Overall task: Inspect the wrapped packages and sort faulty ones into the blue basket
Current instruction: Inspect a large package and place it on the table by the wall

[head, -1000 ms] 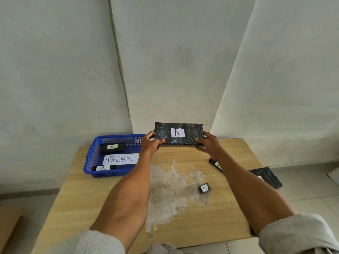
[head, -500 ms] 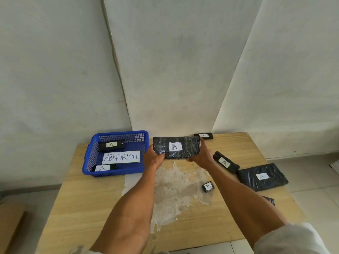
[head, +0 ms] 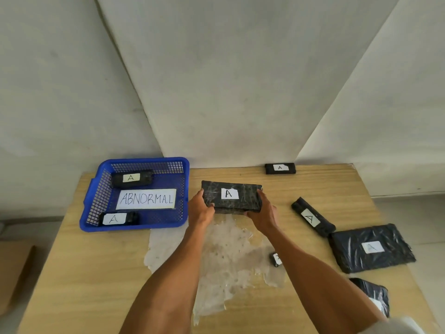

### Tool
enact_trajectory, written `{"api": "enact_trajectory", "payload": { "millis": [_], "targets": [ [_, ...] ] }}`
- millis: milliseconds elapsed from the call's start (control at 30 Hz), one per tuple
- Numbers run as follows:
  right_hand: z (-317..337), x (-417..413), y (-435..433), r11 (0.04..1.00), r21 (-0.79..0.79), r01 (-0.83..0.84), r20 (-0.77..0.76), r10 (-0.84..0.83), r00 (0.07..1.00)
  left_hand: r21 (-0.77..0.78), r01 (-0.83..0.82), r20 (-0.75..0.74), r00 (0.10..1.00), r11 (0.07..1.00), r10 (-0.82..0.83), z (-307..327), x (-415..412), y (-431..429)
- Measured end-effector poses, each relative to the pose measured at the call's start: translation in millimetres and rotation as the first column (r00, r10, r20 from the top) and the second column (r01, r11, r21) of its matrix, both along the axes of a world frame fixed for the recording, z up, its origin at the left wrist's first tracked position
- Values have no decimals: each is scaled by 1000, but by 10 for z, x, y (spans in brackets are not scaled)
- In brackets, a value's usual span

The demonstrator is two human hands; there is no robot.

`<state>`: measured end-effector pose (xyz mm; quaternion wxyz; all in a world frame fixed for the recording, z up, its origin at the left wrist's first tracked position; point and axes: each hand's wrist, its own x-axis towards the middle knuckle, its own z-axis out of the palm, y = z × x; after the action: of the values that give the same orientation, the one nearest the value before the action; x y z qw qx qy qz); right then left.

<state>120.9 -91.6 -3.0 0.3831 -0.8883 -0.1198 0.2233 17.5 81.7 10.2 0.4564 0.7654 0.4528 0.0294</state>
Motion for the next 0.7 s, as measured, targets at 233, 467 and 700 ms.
{"api": "enact_trajectory", "payload": {
  "millis": [233, 467, 700],
  "targets": [
    [-476, 518, 403, 999, 39, 8, 47, -10, 999, 134, -68, 102, 993, 989, 54, -401, 489, 211],
    [-821, 733, 675, 999, 37, -15, 89, 11, 996, 217, -78, 105, 993, 973, 57, -791, 712, 466],
    [-956, 788, 744, 999, 29, -39, 206, 32, 978, 404, -98, 164, 986, 910, 34, -981, 662, 291]
  ]
}}
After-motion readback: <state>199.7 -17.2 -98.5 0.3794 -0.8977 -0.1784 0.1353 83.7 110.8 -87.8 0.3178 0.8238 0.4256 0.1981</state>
